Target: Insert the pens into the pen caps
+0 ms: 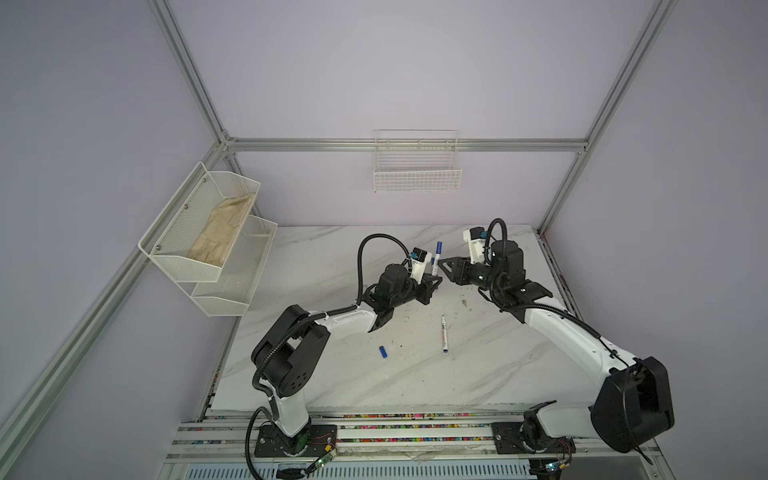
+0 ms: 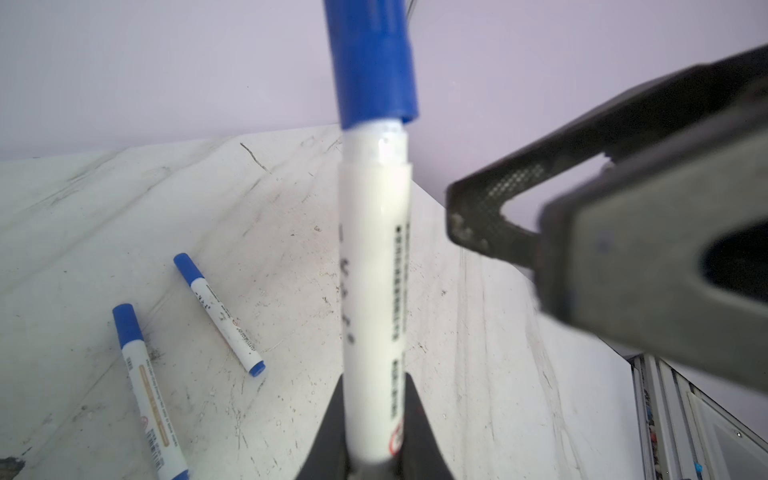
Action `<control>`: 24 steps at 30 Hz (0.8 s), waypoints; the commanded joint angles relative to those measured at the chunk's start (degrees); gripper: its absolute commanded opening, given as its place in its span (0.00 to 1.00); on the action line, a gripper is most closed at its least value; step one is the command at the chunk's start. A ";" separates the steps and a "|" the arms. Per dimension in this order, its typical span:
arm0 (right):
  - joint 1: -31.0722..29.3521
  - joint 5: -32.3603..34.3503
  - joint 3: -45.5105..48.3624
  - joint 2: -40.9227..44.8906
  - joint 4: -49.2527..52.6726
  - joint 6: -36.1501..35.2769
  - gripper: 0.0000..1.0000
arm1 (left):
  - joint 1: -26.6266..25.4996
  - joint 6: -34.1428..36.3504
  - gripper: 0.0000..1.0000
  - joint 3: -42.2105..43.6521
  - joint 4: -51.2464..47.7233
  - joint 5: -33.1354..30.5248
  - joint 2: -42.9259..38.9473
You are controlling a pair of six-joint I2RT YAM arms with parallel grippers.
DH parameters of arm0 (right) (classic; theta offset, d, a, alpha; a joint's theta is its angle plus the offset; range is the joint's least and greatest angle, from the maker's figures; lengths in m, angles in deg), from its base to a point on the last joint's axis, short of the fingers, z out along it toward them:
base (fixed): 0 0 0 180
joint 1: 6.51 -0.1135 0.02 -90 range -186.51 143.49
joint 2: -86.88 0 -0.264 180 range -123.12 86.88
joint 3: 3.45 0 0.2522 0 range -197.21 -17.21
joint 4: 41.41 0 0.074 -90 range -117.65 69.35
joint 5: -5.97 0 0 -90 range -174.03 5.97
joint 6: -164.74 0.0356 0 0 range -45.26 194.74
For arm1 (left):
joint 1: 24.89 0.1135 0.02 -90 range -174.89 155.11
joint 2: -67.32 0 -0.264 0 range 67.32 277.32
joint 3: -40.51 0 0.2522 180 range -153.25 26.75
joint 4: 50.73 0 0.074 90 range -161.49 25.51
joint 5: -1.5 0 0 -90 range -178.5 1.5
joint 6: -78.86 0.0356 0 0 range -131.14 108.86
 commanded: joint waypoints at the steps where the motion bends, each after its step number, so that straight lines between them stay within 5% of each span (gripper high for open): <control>1: -0.08 1.44 0.31 3.25 -1.06 -0.24 0.45 | -0.58 2.30 0.00 0.98 4.20 -2.19 -1.65; 16: 0.56 8.63 -5.37 0.84 -0.81 -2.02 0.45 | -4.80 11.73 0.00 4.69 3.15 -4.26 -2.94; 24: 1.06 8.09 -6.37 -0.63 1.86 -0.75 0.36 | -5.49 13.65 0.00 5.87 3.19 -5.31 -3.92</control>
